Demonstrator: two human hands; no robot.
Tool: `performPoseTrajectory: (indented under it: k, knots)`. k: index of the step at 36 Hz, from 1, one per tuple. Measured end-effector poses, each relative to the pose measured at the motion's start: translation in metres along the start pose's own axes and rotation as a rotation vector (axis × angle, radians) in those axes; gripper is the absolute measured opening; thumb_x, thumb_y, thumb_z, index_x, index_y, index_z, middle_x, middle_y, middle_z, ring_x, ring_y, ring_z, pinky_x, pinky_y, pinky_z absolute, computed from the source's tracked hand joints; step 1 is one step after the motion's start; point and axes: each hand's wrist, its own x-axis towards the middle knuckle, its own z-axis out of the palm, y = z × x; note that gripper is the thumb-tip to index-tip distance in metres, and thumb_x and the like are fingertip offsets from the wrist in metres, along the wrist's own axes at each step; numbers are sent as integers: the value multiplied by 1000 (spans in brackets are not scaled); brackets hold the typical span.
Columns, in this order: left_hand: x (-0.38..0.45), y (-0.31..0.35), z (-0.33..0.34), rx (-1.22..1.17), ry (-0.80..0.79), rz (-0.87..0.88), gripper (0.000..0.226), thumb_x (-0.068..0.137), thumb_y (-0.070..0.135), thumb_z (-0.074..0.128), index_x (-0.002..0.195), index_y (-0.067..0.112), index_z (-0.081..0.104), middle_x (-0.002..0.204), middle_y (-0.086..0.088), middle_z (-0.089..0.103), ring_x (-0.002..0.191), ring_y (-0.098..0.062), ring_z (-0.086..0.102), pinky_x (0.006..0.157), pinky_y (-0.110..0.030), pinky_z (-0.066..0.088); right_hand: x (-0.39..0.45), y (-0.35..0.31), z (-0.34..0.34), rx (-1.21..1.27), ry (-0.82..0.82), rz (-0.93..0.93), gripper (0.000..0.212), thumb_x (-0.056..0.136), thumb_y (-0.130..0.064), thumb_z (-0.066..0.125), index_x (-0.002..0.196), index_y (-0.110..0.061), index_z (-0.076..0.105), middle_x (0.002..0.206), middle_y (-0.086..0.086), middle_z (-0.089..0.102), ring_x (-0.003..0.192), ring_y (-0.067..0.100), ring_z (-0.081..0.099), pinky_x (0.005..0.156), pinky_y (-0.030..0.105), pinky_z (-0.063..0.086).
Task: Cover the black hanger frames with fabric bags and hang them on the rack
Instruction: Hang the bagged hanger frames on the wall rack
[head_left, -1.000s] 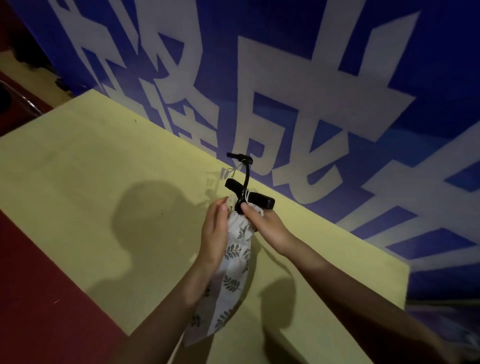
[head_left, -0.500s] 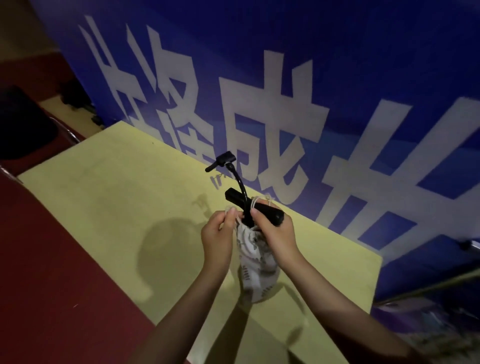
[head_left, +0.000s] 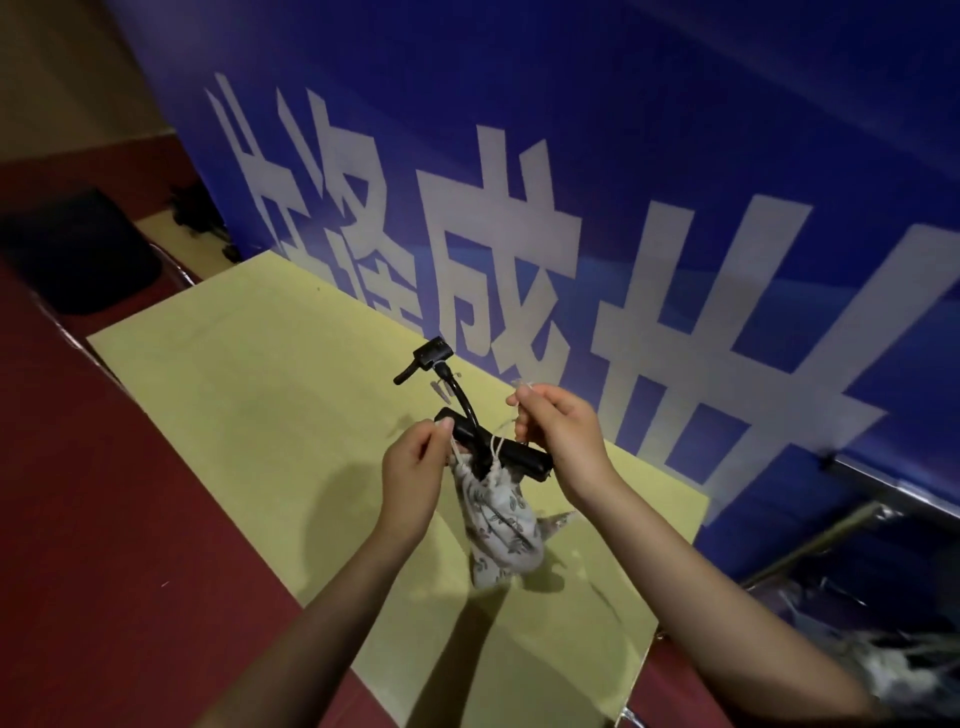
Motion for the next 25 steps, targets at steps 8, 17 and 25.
performPoseTrajectory:
  k: [8, 17, 25]
  knots:
    - [-9, 17, 3, -59, -109, -17, 45, 92, 34, 58, 67, -3, 51, 67, -12, 51, 70, -20, 52, 74, -39, 46, 6, -35, -34, 111, -38, -8, 26, 100, -11, 42, 79, -11, 57, 60, -1, 47, 54, 13, 43, 57, 25, 37]
    - [-13, 38, 8, -69, -329, 39, 50, 82, 44, 56, 65, -3, 48, 62, -3, 45, 64, -14, 45, 64, -22, 38, 12, -59, -66, -196, -114, -52, 24, 101, -15, 47, 88, -13, 67, 58, -6, 48, 51, 8, 42, 55, 23, 40]
    - [-8, 62, 21, -178, -414, -54, 28, 84, 33, 56, 75, 8, 61, 47, 10, 29, 45, -10, 28, 59, -30, 29, 7, -80, -83, -540, -330, -173, 19, 100, -14, 50, 100, -19, 68, 61, -7, 45, 60, 12, 39, 56, 22, 39]
